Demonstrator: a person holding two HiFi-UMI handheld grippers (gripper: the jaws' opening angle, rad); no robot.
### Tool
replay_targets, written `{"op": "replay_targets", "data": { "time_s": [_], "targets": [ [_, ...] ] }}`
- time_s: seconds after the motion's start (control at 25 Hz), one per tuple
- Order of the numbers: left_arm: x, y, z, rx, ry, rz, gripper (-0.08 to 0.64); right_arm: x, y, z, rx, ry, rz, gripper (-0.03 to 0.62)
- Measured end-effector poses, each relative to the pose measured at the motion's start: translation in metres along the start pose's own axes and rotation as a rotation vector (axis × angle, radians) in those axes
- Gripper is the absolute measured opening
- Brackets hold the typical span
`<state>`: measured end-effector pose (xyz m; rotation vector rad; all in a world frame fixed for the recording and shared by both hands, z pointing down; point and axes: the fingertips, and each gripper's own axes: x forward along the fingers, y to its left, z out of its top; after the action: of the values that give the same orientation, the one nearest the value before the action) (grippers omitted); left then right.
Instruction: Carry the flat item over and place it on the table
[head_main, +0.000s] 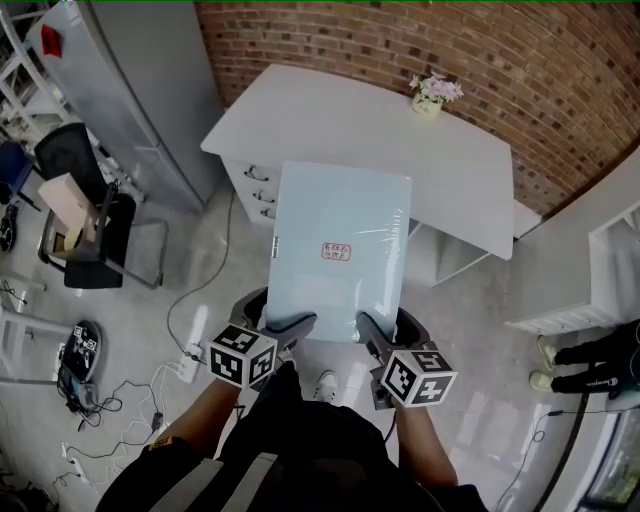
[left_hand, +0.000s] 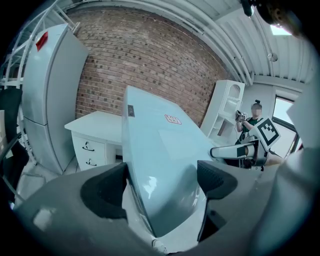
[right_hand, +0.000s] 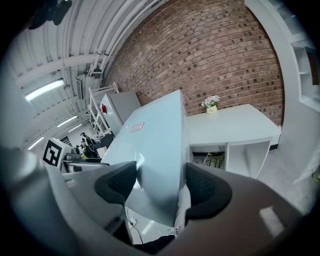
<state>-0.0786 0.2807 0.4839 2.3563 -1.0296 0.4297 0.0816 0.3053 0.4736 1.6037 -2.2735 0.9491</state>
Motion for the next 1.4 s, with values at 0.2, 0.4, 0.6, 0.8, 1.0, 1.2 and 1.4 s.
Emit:
{"op": "replay_targets", "data": {
  "time_s": [0.2, 0.4, 0.6, 0.8, 1.0, 1.2, 1.4],
  "targets": [
    [0.006, 0.018, 0.02, 0.007, -0.01, -0.018, 0.456, 0.017, 0.005, 0.018, 0.012, -0.011, -0.016, 0.313],
    [0.016, 0.039, 0.039, 0.014, -0.016, -0.041, 0.456, 0.038, 0.009, 0.035, 0.014, -0.017, -0.039, 0.313],
    [0.027, 0.061, 0.057, 0.023, -0.024, -0.067, 0.456, 0.058, 0.014, 0.053, 0.011, -0.03, -0.065, 0.313],
    [0.033, 0.085, 0.07, 0.021, -0.029, -0.099, 0.456, 0.079, 0.024, 0.065, 0.007, -0.04, -0.097, 0.313],
    [0.036, 0.102, 0.081, 0.029, -0.031, -0.128, 0.456, 0.091, 0.031, 0.072, 0.02, -0.049, -0.128, 0.313],
    [0.035, 0.116, 0.088, 0.049, -0.03, -0.141, 0.456, 0.102, 0.039, 0.073, 0.036, -0.058, -0.147, 0.314],
    [0.031, 0.128, 0.091, 0.05, -0.026, -0.14, 0.456, 0.112, 0.049, 0.076, 0.041, -0.064, -0.143, 0.314]
  ]
}}
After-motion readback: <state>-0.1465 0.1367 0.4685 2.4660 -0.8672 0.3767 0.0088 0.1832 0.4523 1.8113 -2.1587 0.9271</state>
